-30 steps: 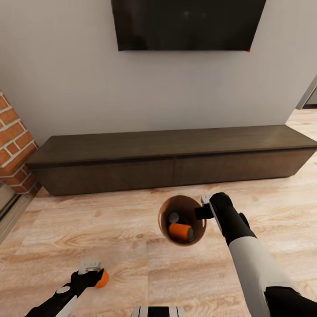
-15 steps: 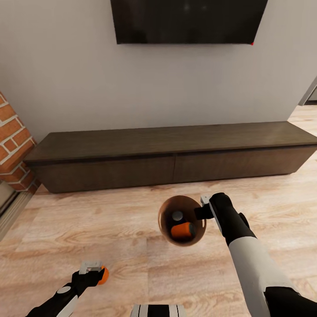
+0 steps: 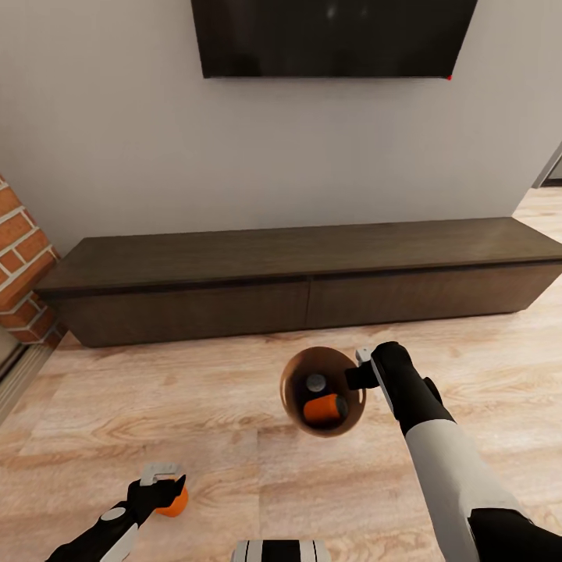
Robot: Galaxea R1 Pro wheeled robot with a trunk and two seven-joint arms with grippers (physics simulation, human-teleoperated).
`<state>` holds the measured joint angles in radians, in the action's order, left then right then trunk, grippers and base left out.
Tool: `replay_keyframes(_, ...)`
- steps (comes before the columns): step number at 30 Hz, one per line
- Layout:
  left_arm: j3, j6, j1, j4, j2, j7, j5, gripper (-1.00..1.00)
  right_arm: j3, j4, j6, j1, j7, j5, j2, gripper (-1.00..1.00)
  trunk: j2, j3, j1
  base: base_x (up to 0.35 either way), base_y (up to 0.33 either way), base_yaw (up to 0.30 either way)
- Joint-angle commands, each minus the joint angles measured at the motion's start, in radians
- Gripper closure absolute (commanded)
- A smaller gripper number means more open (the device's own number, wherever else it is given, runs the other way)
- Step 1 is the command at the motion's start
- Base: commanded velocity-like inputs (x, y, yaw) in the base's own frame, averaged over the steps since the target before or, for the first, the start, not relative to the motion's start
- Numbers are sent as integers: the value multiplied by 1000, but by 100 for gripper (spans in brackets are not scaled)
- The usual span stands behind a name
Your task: Put the three can of soda from the living room inside the tash can in the kitchen.
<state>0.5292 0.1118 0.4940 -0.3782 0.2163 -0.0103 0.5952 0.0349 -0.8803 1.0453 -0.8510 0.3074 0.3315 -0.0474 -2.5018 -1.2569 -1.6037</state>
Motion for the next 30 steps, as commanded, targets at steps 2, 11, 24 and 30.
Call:
replay_keyframes(2,0,0,0,0,0,0,0,-100,0,0,2,0,6,-17,-1,100,-1,-8,-1,6,-2,0)
replay_keyframes(11,1,-1,0,0,0,0,0,-100,1,0,2,0,6,-17,0,100,-3,-42,-5,1,0,0)
replay_keyframes(24,2,0,0,0,1,0,0,-100,0,0,2,0,6,-16,1,100,-4,-70,-8,0,0,0)
replay_keyframes(30,0,0,0,0,1,0,1,-100,0,0,2,0,6,-15,1,100,-5,-81,-9,0,0,0)
